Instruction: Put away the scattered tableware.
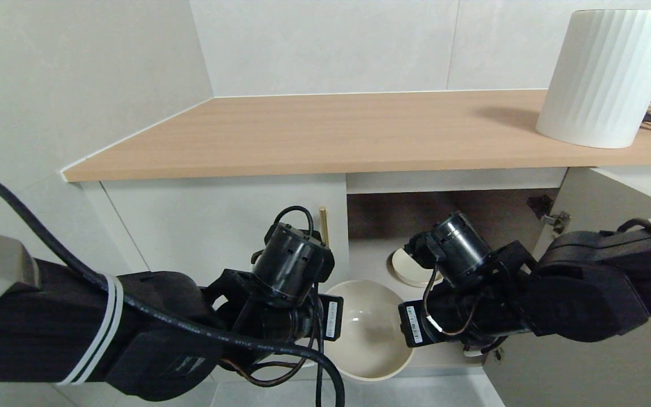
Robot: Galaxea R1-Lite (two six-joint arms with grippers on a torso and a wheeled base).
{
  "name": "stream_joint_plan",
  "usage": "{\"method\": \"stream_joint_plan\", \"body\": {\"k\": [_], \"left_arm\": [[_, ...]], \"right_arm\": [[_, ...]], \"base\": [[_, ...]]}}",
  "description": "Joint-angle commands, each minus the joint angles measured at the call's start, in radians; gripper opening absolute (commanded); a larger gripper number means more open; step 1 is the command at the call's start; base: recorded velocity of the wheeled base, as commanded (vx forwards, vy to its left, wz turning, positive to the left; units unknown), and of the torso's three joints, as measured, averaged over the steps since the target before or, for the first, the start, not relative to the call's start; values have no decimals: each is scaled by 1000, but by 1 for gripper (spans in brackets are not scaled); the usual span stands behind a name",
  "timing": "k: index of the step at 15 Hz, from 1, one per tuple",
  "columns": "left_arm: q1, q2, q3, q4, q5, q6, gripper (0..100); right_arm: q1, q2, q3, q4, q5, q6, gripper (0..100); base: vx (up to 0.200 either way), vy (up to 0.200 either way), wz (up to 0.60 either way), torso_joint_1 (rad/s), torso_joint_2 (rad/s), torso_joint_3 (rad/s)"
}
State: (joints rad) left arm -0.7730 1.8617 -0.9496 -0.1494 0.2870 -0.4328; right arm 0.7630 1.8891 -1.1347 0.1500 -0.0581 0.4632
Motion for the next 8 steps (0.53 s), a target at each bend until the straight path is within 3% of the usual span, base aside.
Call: {"method": "stream_joint_plan", "body": {"k": [1,4,5,8], "left_arm": [[1,-3,0,-1,0,0,0],[0,-1,2,-1,0,2,0],[0,1,2,1,0,3,100],[1,-15,3,-13,1,2,100]], "right_arm": [[1,8,1,-4,1,-1,0],[1,4,1,-4,0,-1,0],[2,5,3,-4,0,-1,0],[4,8,13,-3,-20,0,0]], "base": [[0,0,0,0,0,0],[0,0,0,0,0,0],[0,0,0,0,0,0],[0,0,0,0,0,0]]}}
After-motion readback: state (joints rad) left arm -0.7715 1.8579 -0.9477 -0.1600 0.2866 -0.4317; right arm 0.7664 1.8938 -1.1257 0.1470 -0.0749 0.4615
